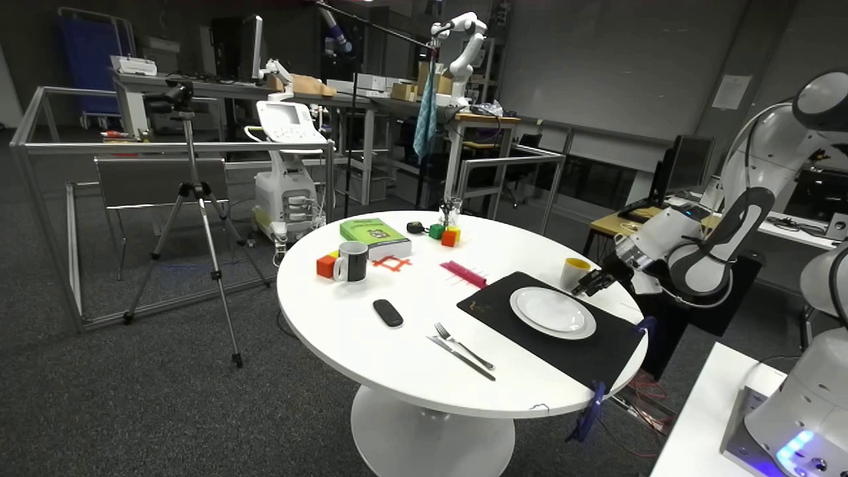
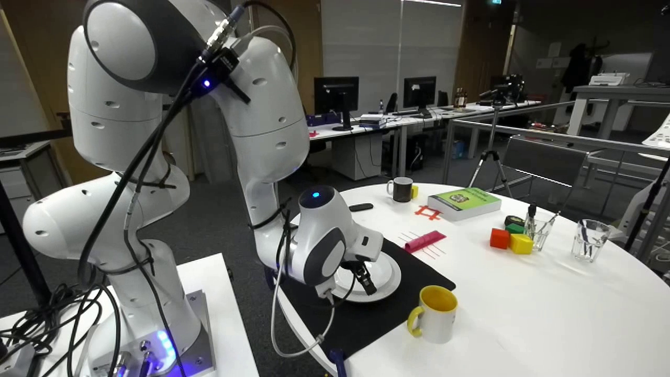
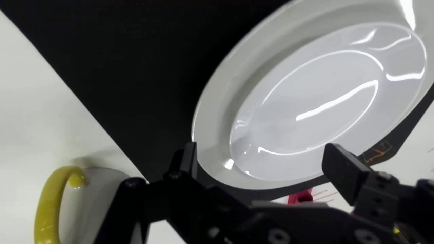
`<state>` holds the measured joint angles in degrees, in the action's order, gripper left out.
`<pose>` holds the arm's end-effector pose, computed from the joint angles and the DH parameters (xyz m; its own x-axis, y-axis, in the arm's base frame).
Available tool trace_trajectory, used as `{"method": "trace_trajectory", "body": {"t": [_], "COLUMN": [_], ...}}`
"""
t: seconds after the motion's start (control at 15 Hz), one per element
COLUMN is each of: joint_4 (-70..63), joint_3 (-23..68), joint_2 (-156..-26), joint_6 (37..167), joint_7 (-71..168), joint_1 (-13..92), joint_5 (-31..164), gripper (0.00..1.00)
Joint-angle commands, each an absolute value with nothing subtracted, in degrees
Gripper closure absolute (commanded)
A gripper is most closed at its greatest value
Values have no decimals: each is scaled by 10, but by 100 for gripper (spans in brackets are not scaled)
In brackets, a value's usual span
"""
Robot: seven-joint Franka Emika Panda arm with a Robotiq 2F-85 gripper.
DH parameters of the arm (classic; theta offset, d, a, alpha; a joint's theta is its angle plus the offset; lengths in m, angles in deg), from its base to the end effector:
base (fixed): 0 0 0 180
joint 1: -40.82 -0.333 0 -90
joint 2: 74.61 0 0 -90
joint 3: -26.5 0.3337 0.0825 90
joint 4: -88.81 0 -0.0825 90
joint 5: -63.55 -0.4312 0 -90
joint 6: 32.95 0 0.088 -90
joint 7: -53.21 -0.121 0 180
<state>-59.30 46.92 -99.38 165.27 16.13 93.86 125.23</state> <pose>0.4273 -0.1253 0.1323 0.8779 -0.2106 0.4300 -0.1081 -0.9621 -0.2505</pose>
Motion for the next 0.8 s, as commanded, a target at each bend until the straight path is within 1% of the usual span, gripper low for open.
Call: {"method": "trace_trajectory", "body": {"t": [0.0,0.33,0.73], "joint_4": [-557,-540,-536], "joint_3": [534,587,671], "joint_2": [-1033,-1076,-1108], "joint_6": [1653,1603,1504], "joint_7": [130,122,157], "joint_1": [1010,1057,1124], "joint_5": [1291,1321,1288], "gripper": [0,0,0]}}
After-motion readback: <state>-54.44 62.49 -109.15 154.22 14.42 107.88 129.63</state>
